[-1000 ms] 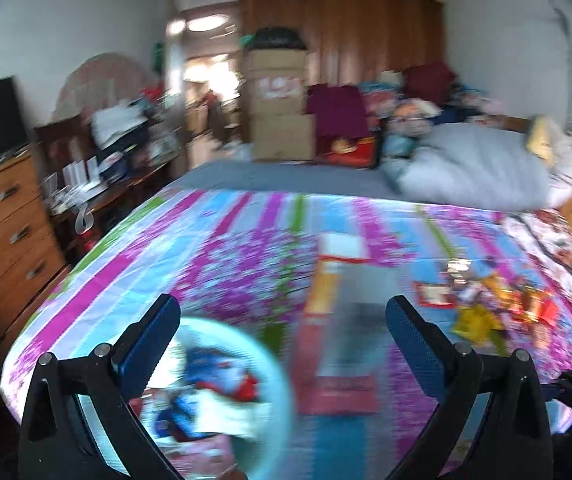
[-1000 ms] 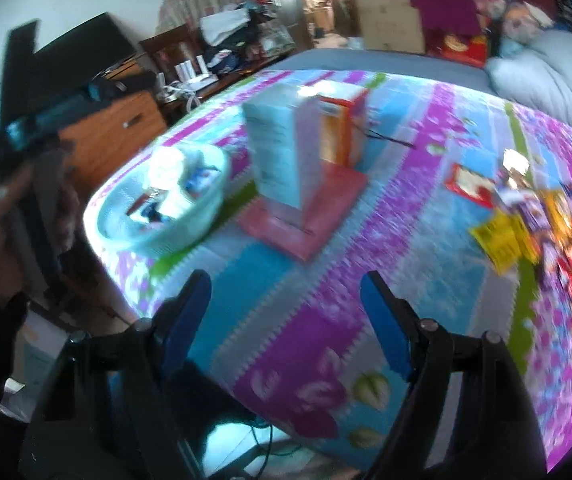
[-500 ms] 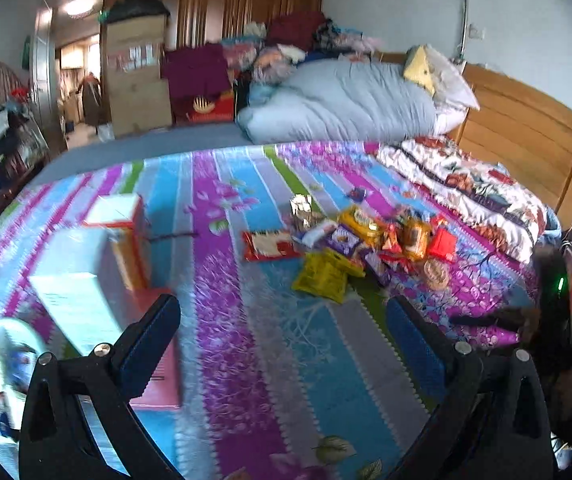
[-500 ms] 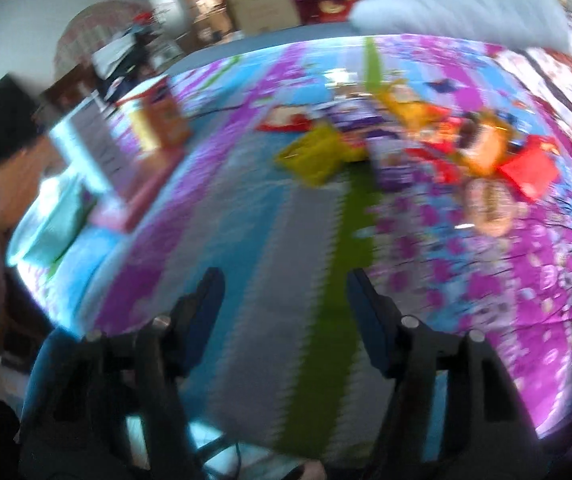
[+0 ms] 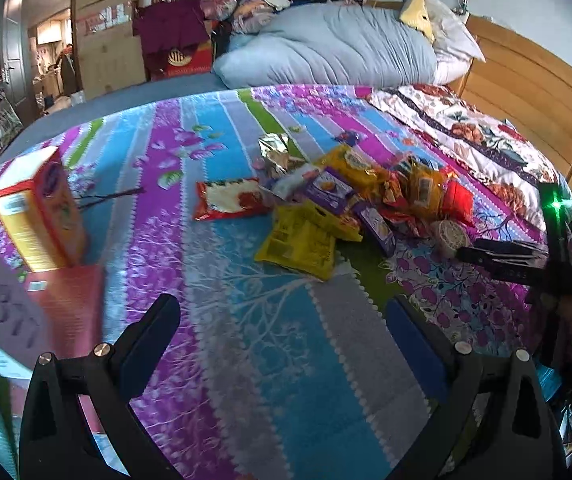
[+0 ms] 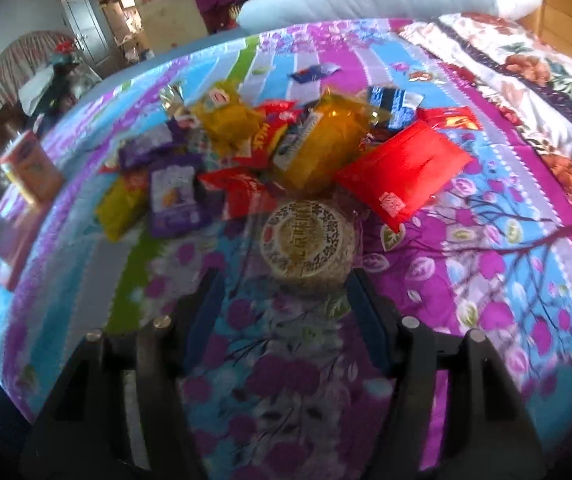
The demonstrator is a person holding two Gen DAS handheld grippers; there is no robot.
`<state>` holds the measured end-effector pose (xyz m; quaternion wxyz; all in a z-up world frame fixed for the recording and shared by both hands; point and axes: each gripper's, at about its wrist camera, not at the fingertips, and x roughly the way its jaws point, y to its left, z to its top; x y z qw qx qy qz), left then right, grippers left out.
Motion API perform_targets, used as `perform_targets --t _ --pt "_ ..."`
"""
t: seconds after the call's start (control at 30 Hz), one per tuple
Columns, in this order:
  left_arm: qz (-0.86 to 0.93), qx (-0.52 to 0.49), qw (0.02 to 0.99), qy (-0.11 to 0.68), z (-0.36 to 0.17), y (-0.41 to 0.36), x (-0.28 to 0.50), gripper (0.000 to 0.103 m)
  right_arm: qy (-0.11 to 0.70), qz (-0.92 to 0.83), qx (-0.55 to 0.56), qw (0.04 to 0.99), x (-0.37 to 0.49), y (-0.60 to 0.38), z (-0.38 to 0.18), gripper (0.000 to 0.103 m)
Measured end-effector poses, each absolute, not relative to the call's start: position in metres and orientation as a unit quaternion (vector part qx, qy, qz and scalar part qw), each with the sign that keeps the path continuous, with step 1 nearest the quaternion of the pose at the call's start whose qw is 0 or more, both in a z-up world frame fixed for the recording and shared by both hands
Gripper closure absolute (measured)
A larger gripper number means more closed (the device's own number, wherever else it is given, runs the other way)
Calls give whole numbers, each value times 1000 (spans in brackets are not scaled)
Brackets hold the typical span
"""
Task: Organize snacks
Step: 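Move both tools back toward the snack heap, then grasp the yellow snack bag with the left tool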
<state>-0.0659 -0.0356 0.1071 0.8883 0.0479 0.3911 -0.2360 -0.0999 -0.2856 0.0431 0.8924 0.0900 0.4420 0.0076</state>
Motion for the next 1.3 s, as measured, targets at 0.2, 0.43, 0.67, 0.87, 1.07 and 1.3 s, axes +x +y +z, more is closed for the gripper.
perform_targets --t 0.2,0.43,0.67,0.87,1.07,1.3 --pt "-250 61 882 394 100 -57 -64 0 441 1 70 895 -82 -289 31 31" --pt "-251 60 879 400 95 -60 -63 0 443 17 99 891 -101 -295 34 49" --pt "-265 58 875 400 80 -63 -48 0 439 69 174 879 -152 -284 44 51" --pt "-298 67 865 399 54 -93 1 0 447 77 157 877 -160 -267 40 51" --pt "-295 122 853 413 26 -132 40 0 449 77 168 874 -155 -270 35 51" --pt "-284 76 848 441 15 -113 50 29 445 77 173 875 -157 -271 35 51"
